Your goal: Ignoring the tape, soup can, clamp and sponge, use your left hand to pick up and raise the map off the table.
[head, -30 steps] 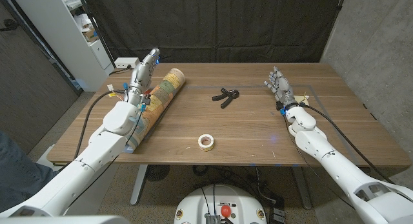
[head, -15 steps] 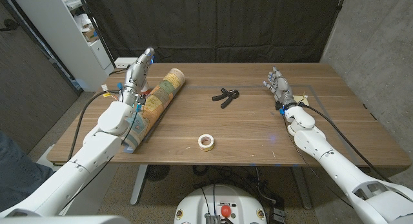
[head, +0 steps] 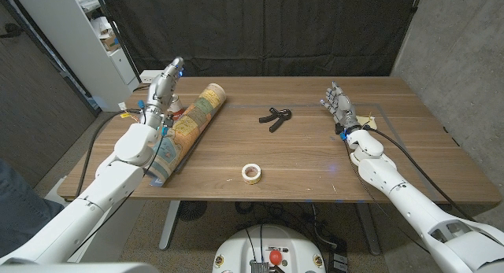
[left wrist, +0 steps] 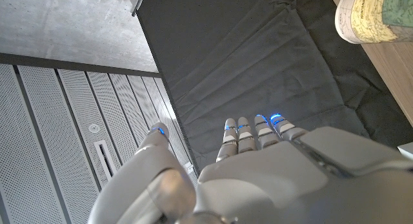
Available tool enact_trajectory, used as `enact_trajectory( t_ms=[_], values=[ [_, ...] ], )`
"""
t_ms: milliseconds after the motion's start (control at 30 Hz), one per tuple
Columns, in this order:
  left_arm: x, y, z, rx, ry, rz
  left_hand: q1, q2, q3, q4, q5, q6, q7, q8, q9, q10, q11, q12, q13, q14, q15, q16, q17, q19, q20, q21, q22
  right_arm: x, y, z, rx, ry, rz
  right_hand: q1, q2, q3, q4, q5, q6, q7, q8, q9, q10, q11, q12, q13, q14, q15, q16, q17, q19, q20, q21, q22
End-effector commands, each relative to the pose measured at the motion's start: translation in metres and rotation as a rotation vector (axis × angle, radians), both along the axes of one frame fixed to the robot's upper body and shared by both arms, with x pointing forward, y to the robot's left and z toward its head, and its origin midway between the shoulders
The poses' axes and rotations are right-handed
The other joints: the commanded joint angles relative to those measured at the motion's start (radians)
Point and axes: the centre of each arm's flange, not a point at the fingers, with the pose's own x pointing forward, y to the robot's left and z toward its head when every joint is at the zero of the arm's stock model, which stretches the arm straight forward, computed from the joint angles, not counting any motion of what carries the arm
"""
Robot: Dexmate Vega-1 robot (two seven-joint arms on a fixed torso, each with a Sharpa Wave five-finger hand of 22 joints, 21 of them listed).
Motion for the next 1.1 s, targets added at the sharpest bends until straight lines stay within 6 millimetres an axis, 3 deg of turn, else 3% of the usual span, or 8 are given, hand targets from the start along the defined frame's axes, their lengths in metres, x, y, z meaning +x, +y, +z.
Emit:
enact_trajectory(
  t_ms=[33,1100],
  values=[
    [-0.003,0.008,-0.002,0.003,-0.003,0.033,0.006,0.010,0.003,-0.006,-0.002,0.013,0.004,0.005,0.006,0.016,0.001,0.006,0.002,0.012,0.004,0.010,0.002,0.010,-0.001,0.011,0.004,0.001,0.000,0.000,0.007,-0.006,0.000,0.001,0.011,0.000,-0.002,-0.001,0.010,-0.002,0.004,0.002,0.006,-0.001,0.004,0.005,0.001,-0.004,0.005,-0.001,0.005,-0.002,-0.001,0.003],
    [-0.015,0.014,-0.005,0.074,0.005,0.129,0.026,0.013,0.008,-0.024,-0.002,0.023,-0.001,0.004,0.006,0.022,-0.002,0.005,0.003,0.021,0.003,0.008,0.003,0.007,0.010,0.008,0.004,0.005,0.002,-0.002,0.015,-0.019,0.012,0.002,0.015,-0.004,-0.006,-0.003,0.012,-0.003,0.002,0.002,0.000,-0.002,0.000,0.005,-0.009,-0.001,0.000,-0.002,-0.015,-0.001,-0.010,0.003]
  ],
)
